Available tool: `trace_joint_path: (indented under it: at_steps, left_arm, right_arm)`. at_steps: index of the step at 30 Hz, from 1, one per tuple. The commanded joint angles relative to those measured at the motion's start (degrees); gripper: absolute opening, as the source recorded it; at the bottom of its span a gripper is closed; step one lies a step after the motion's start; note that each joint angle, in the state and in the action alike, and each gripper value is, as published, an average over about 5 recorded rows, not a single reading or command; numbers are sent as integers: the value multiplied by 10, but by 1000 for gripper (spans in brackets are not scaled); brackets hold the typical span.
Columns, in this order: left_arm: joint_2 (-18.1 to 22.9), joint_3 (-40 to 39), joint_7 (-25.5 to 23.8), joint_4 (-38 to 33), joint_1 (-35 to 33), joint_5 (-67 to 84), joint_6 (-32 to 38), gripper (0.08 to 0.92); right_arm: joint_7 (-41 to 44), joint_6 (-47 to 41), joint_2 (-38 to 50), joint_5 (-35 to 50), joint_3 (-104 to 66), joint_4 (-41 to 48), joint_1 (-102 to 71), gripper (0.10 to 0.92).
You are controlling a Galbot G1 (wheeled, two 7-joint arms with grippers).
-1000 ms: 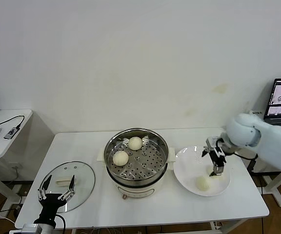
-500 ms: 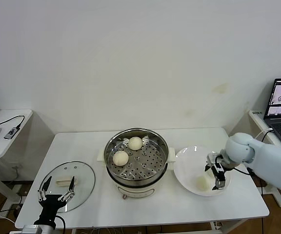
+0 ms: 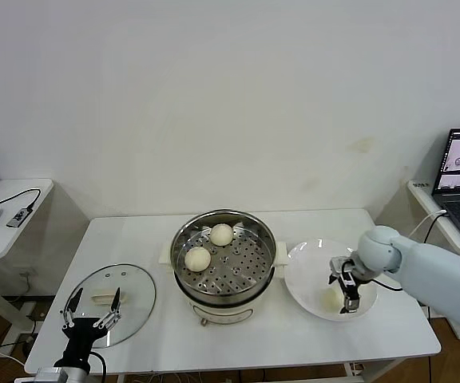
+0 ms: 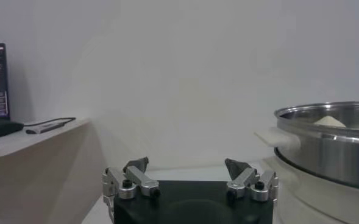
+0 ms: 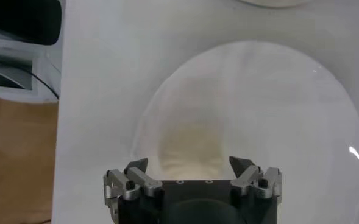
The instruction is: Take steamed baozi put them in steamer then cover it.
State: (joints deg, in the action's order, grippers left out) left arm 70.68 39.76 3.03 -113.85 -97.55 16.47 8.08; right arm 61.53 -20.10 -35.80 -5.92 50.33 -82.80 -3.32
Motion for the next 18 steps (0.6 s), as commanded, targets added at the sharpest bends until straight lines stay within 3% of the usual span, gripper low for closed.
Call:
trace_joint_path:
  at_steps: [1, 7, 18]
  left_arm:
    - [0, 0, 0, 1, 1, 0, 1, 823]
    - [0, -1, 1, 0, 1, -1, 2, 823]
    - [1, 0, 1, 1, 3, 0, 2, 823]
  right_arm:
    - [-4, 2, -16, -9, -8, 15, -11, 823]
    - [-2, 1, -24, -13, -8, 24, -15, 807]
    - [0, 2, -27, -17, -14, 27, -16, 662]
